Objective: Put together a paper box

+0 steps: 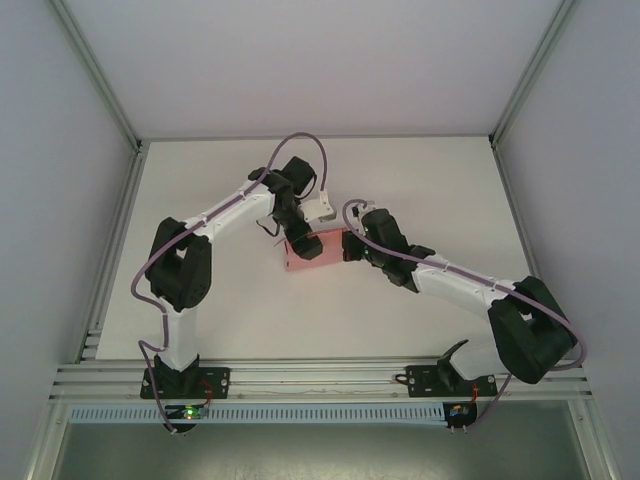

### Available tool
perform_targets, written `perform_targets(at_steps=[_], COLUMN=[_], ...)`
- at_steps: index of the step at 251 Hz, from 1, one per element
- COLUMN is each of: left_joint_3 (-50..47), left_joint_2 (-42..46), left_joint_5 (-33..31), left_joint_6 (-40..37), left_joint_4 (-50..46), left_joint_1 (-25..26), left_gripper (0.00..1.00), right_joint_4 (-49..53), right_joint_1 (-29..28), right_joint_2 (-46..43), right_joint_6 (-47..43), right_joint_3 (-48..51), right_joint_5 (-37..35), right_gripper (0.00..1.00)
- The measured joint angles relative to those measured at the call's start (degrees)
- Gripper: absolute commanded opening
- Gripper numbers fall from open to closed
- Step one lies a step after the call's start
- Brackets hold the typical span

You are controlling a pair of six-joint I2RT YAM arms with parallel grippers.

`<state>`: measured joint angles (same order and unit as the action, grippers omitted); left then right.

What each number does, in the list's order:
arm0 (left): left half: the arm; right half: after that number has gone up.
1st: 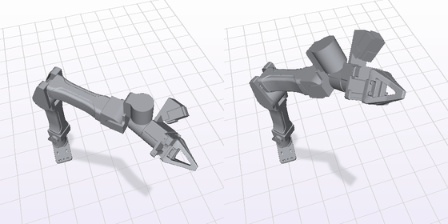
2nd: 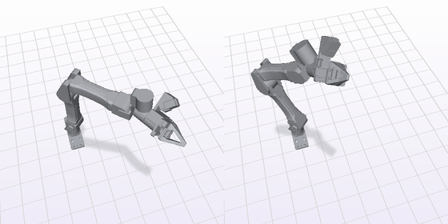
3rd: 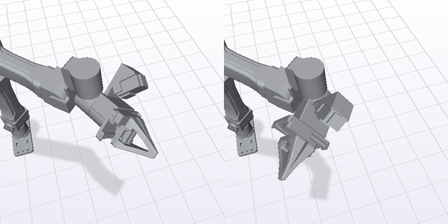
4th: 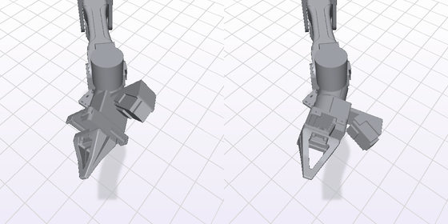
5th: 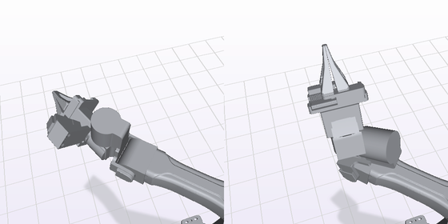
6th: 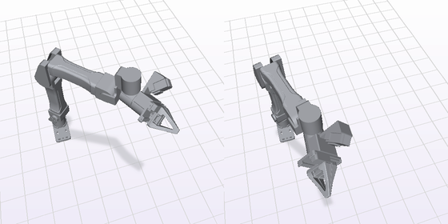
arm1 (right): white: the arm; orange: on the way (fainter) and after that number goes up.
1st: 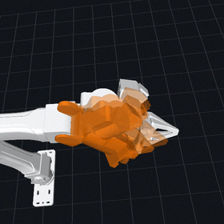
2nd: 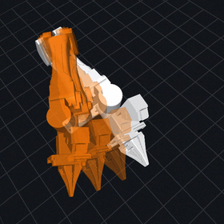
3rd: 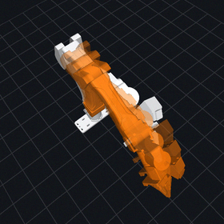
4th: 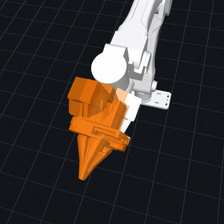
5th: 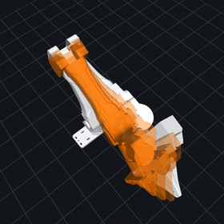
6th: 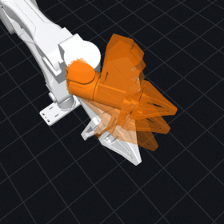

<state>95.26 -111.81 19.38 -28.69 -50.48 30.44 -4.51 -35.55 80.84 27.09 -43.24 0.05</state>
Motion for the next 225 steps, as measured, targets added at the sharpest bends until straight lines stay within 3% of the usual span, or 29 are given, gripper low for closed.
perform_targets(at_steps=[51, 92, 148, 189, 225], left_joint_3=[0.0, -1.0, -15.9, -24.4, -24.2], left_joint_2=[3.0, 4.5, 17.9, 28.2, 27.1], left_joint_5=[-0.8, -5.9, -16.4, -19.7, -20.3], left_joint_6=[2.8, 7.9, 20.4, 25.2, 27.5], left_joint_4=[3.1, 4.4, 8.8, 10.8, 12.0], left_joint_1=[0.0, 0.0, 0.0, -0.1, -0.4], left_gripper=[1.0, 0.99, 0.92, 0.84, 0.65], right_joint_4=[2.8, 5.2, 7.6, 9.2, 10.1], right_joint_1=[-0.2, -0.3, -0.3, -0.3, -0.3], right_joint_2=[2.0, 2.6, 3.5, 4.4, 4.7], right_joint_6=[1.7, 2.4, 2.8, 2.8, 2.6], right_joint_3=[-3.3, -5.0, -6.9, -8.5, -9.2], right_joint_5=[-0.3, -0.3, -0.5, -0.4, -0.2], right_gripper=[0.0, 0.0, 0.0, 0.0, 0.0])
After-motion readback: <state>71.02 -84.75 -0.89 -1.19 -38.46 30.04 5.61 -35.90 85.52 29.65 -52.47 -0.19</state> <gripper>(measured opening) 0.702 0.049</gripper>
